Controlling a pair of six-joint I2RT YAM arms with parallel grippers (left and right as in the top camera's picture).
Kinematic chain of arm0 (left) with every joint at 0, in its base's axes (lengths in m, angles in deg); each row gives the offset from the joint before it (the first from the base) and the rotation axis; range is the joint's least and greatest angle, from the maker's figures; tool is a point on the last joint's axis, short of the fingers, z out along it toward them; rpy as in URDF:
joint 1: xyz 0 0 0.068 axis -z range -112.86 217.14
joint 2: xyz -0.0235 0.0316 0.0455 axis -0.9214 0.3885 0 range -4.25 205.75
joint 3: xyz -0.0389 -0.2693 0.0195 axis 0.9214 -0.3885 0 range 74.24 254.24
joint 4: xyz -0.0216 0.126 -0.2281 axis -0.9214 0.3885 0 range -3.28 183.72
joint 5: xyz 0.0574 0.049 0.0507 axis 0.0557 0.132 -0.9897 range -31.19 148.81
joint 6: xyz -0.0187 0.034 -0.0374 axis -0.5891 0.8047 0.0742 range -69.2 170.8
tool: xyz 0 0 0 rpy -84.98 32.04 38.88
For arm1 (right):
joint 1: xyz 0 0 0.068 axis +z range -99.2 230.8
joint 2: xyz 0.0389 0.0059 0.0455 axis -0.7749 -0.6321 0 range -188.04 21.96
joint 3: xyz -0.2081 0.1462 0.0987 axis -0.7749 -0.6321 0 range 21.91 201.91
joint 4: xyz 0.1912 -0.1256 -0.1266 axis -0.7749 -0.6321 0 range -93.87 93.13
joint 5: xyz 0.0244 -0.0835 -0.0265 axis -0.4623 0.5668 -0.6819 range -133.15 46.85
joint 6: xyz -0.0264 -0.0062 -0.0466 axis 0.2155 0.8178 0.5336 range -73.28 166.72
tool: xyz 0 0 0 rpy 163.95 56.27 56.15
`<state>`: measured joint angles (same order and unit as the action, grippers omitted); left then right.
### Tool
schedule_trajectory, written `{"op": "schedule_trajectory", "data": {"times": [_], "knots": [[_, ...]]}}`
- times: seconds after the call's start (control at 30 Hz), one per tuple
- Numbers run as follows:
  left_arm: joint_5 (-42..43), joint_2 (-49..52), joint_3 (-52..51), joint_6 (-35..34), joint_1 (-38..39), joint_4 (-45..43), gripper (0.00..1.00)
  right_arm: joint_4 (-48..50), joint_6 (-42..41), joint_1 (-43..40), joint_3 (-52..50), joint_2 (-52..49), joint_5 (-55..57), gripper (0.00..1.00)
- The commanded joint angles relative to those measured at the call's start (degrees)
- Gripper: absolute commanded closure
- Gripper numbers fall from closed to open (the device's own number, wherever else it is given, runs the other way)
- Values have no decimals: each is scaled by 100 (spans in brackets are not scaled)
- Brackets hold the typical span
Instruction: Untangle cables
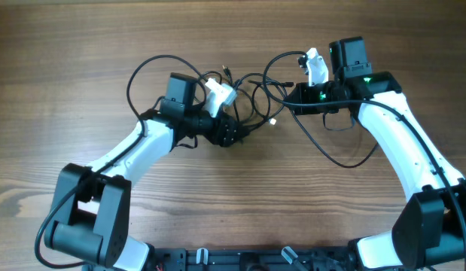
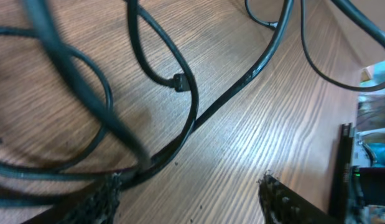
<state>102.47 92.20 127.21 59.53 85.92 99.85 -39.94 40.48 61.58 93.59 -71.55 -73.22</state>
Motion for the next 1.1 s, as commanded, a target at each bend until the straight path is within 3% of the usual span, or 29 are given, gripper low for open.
{"op": "schedule_trajectory", "data": {"times": [0.0, 0.1, 0.2, 0.23, 0.3, 0.4, 0.5, 0.63, 0.73, 0.87, 0.9, 0.97, 1.07], "knots": [[-1003, 11, -15, -505, 260, -254, 31, 17, -33, 28, 4, -4, -223, 96], [-2243, 11, -15, -1213, 498, -586, 31, 13, -33, 28, 4, -4, -223, 96], [-3027, 11, -15, -1740, 535, -907, 25, 17, -31, 28, 4, -4, -313, 96], [-3025, 13, -24, -1738, 533, -890, 34, 17, -26, 28, 4, -4, -310, 96], [-3025, 52, -68, -1738, 562, -885, 85, 17, -15, 28, 4, -4, -308, 96], [-3661, 157, -74, -1869, 522, -903, 90, 13, 11, 26, 4, -4, -306, 96], [-4999, 155, -74, -2927, 61, -573, 89, -116, 26, 26, 4, -4, -302, 96], [-5206, 155, -74, -3943, -1344, 188, 89, -140, 24, 26, 4, -4, -282, 96], [-4736, 155, -74, -4096, -2170, 468, 92, -138, 28, 26, 4, -4, -262, 96], [-3298, 155, -74, -4094, -3447, 673, 91, -162, 24, 26, 4, -4, 42, 96], [-2966, 155, -74, -4094, -3567, 673, 89, -166, 24, 28, 4, -4, 42, 96], [-2444, 155, -74, -4089, -3630, 645, 65, -190, 24, 28, 2, -4, 11, 96], [-2354, 155, -74, -4068, -3386, 531, 54, -245, 70, 70, -13, -4, -503, 96]]}}
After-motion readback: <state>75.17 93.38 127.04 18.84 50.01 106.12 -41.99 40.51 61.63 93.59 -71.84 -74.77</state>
